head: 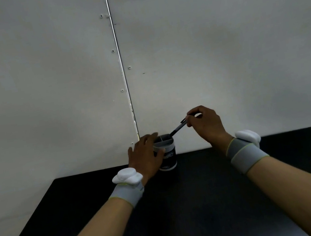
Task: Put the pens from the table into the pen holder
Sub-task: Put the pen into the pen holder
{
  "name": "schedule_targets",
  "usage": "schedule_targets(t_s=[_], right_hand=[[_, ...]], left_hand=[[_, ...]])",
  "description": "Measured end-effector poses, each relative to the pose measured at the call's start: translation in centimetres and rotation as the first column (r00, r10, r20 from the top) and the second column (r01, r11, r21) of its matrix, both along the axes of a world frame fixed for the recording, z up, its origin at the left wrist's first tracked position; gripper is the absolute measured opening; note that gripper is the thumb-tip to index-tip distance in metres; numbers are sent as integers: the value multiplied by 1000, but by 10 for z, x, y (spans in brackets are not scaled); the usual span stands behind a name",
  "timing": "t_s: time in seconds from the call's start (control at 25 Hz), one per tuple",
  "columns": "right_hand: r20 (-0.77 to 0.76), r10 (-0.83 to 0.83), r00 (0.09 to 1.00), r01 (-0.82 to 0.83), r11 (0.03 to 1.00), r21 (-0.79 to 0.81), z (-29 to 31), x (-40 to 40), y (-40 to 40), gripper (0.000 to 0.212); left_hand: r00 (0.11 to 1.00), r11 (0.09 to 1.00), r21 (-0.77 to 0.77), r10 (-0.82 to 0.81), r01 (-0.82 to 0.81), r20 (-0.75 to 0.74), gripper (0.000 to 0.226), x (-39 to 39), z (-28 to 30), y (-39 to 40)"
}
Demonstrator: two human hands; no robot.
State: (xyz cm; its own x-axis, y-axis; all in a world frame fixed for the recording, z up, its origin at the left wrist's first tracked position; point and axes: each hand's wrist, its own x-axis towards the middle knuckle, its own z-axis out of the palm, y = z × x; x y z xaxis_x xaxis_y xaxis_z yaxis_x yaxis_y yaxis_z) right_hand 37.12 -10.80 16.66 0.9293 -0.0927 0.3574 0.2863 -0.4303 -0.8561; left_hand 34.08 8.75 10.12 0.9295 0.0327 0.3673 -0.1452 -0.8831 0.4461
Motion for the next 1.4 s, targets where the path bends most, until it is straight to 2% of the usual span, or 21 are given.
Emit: schedule_targets(t_s=[0.24,0.56,0.8,1.08,1.4], right_hand=[[24,2,1000,-1,999,-39,1,37,21,15],[-67,36,997,-42,994,-102,-25,49,34,24],[-129,17,991,-32,993,-115,-33,17,24,18],[-125,-7,992,-16,983,-183,-35,-51,8,10],[-145,5,989,-36,976,-212,-60,-122,-3,15]], left_hand=[[1000,1000,-10,10,-11,-26,67,33,5,11],[998,999,-32,30,-32,-60,67,35,-14,20],[996,998,-47,30,-34,-84,66,-2,-20,17],[993,998,-3,60,-61,-103,67,-74,-17,7],[986,999,6,54,-54,-155,64,-148,-33,-2]])
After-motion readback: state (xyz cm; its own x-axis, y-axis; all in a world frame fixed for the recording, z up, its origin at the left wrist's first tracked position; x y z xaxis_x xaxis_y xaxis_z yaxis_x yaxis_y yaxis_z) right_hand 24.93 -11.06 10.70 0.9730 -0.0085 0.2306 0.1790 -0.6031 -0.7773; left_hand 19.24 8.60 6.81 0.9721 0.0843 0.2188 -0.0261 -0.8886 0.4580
